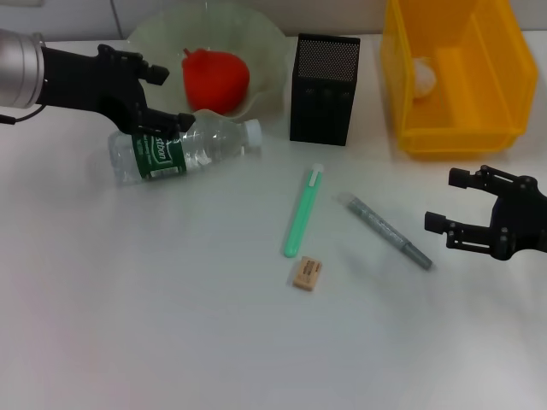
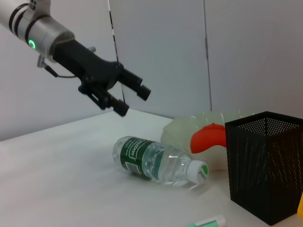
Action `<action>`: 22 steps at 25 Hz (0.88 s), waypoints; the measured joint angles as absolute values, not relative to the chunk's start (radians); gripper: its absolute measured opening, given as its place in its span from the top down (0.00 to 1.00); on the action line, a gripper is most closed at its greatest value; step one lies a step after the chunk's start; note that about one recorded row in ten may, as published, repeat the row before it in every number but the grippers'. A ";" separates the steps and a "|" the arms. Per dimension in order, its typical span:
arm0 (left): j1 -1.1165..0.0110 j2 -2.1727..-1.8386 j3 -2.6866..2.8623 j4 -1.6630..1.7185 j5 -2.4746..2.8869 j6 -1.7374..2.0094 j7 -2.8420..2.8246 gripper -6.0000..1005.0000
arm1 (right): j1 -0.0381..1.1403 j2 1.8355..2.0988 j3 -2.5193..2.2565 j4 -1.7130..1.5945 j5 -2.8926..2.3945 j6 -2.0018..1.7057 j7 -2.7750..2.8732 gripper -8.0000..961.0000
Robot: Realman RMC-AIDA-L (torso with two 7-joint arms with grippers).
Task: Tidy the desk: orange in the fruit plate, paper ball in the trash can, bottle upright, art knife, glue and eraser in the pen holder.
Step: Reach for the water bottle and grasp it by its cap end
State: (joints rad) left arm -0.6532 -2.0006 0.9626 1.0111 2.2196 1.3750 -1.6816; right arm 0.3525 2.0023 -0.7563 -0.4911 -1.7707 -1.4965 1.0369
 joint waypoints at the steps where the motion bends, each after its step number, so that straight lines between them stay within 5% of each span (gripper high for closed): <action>1: -0.657 -2.005 0.963 1.012 2.246 1.368 -1.686 0.19 | 0.352 2.002 -0.756 -0.492 -1.771 -1.496 1.042 0.14; 9: -0.675 -2.058 0.973 1.007 2.422 1.278 -1.681 0.19 | 0.358 2.004 -0.756 -0.493 -1.772 -1.492 1.043 0.15; 22: -0.695 -2.063 1.004 0.932 2.494 1.193 -1.677 0.19 | 0.363 2.005 -0.756 -0.492 -1.770 -1.490 1.045 0.15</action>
